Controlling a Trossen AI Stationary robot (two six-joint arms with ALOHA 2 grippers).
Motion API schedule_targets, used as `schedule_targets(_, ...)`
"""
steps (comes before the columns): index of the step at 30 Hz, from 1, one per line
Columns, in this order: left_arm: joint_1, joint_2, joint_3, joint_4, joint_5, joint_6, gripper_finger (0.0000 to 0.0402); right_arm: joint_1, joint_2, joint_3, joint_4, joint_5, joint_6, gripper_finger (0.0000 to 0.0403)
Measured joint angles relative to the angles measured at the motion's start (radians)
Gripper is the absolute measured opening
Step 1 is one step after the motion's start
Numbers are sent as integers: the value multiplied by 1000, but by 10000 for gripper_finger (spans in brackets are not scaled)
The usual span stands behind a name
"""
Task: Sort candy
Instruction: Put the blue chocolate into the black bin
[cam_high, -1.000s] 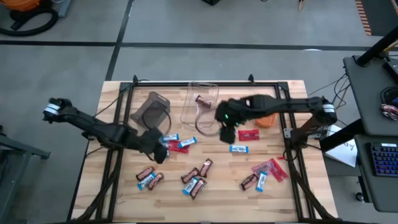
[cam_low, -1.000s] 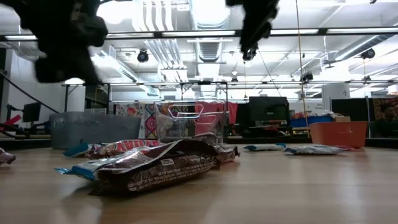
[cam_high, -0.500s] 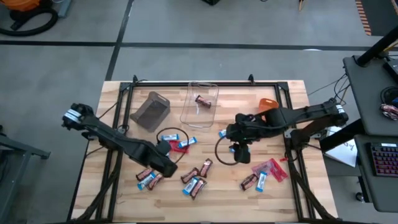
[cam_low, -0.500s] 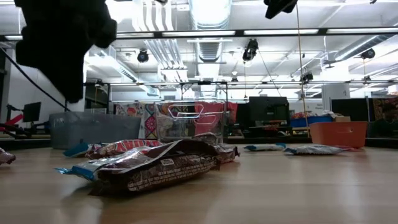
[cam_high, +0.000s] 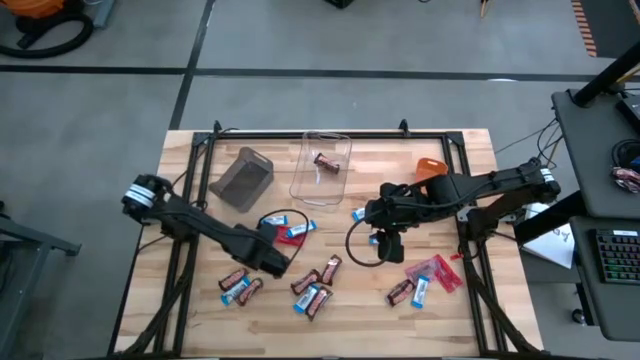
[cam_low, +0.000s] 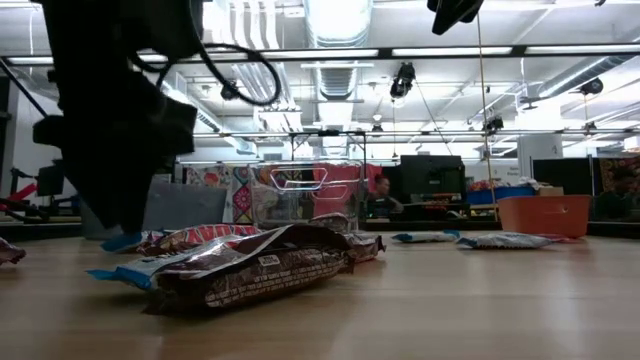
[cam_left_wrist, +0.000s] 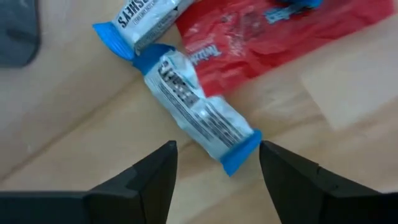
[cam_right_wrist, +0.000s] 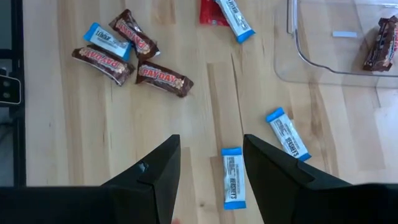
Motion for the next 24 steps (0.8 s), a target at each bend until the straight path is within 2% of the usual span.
schedule_targets(15,1,73,3,13,-6,40,156,0,1,-1,0,9,3,167)
schedule_targets(20,1,75,3,25,-5,40,114,0,1,-2,1,9,3,167)
schedule_targets(24,0,76,3,32,-5,40,63,0,1,-3,1,9,2,167)
